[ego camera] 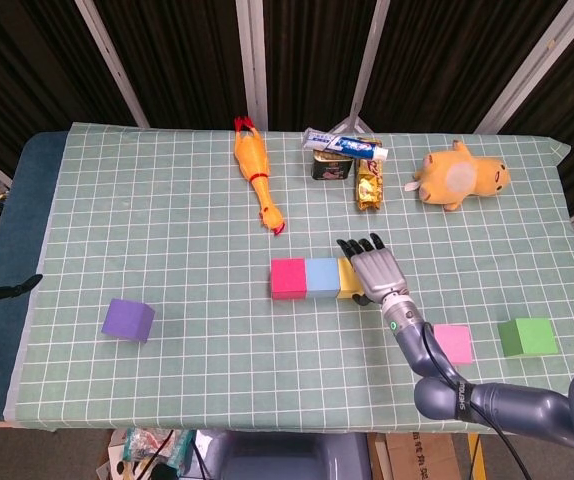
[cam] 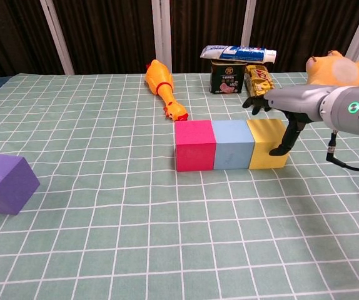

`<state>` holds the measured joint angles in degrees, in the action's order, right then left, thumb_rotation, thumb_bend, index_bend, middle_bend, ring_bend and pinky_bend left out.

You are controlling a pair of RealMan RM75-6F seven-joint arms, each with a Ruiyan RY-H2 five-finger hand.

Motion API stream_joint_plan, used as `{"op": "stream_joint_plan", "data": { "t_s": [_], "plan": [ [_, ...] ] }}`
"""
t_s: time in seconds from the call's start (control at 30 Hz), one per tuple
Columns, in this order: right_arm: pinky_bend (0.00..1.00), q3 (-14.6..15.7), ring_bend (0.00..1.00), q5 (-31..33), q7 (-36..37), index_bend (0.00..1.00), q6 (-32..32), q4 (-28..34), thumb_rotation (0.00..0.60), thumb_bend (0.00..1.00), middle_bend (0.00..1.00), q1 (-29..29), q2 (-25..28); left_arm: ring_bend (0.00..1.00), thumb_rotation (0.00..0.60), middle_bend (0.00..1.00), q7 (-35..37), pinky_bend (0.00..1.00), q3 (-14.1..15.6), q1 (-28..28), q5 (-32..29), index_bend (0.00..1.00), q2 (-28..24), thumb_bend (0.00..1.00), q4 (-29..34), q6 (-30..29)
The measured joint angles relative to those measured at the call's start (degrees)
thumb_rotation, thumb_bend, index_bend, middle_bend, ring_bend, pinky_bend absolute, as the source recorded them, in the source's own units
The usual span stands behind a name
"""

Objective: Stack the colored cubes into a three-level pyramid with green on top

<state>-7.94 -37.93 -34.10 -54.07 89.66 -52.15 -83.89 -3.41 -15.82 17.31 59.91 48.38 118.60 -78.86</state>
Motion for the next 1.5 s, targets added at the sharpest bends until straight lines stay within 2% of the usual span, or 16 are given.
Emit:
{"op": "stream_joint_plan", "data": {
  "t_s": [0.3, 0.63, 1.5],
  "plan": [
    [0.00, 0.25, 0.06, 0.16, -0.61, 0.00, -1.74, 3.30, 0.600, 0.26, 0.04, 0.49, 1.50, 0.00, 0.600, 0.01, 0.05, 0.07, 0.02, 0.03, -0.05, 0.00, 0.06, 0.10, -0.16, 0.27],
    [0.00, 0.79, 0.06, -3.51, 1.27, 0.00, -6.42, 8.36, 0.600, 0.26, 0.04, 3.63, 4.32, 0.00, 0.600, 0.01, -0.39, 0.07, 0.03, -0.10, 0.80, 0.00, 0.11, 0.10, 0.49, -0.47],
    [0.00, -1.21, 0.06, -3.13, 2.06, 0.00, -6.62, 3.90, 0.600, 0.26, 0.04, 4.09, -0.44, 0.00, 0.600, 0.01, 0.19, 0.07, -0.55, -0.28, 0.16, 0.00, -0.04, 0.10, 0.16, -0.68]
  ]
}}
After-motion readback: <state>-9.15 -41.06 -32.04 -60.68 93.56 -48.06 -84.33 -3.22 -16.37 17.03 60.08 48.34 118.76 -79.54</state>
